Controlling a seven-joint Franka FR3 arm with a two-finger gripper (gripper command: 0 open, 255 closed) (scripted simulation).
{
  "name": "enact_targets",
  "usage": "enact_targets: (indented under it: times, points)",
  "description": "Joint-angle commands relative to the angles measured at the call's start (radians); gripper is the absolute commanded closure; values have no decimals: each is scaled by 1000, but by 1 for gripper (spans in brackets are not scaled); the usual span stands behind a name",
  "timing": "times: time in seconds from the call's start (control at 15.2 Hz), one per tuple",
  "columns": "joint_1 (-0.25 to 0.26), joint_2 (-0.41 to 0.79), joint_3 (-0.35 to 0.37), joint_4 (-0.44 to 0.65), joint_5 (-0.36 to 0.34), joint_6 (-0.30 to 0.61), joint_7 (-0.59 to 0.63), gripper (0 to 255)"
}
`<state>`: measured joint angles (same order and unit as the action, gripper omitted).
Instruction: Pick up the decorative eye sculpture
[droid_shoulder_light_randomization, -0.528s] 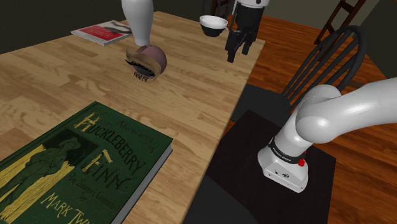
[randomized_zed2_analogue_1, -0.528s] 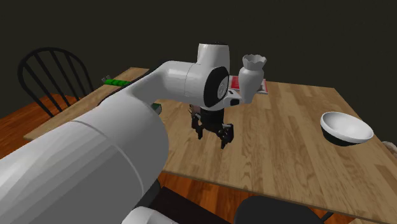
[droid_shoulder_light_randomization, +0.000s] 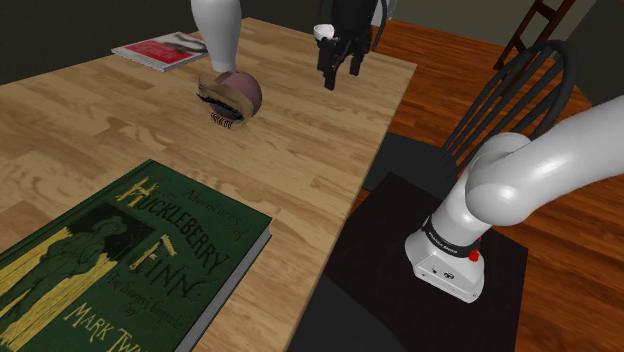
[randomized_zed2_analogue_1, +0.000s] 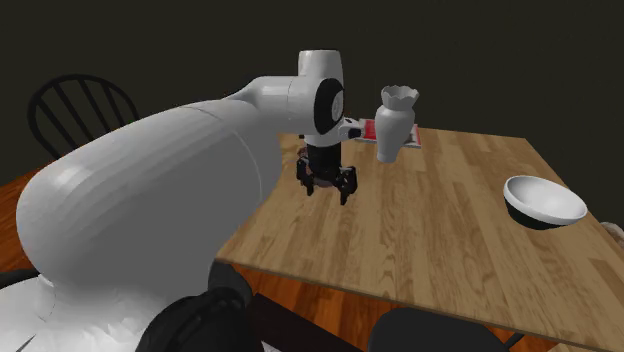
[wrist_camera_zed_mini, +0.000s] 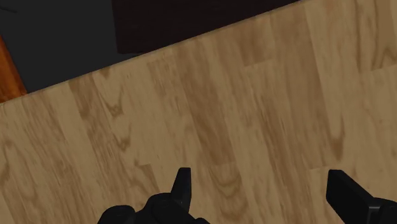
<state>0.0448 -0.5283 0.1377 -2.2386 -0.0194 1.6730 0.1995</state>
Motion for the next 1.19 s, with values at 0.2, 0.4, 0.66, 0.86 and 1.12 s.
enact_targets:
  times: [0.2, 0.4, 0.66, 0.86, 1.12]
  points:
    - [10, 202, 74, 193, -38, -7, 59, 0]
    - [19, 324, 116, 322, -74, -30, 97, 0]
    - [42, 495, 166, 516, -140, -81, 148, 0]
    - [75, 635, 197, 685, -201, -138, 184, 0]
    - [149, 844, 220, 962, -297, -245, 215, 0]
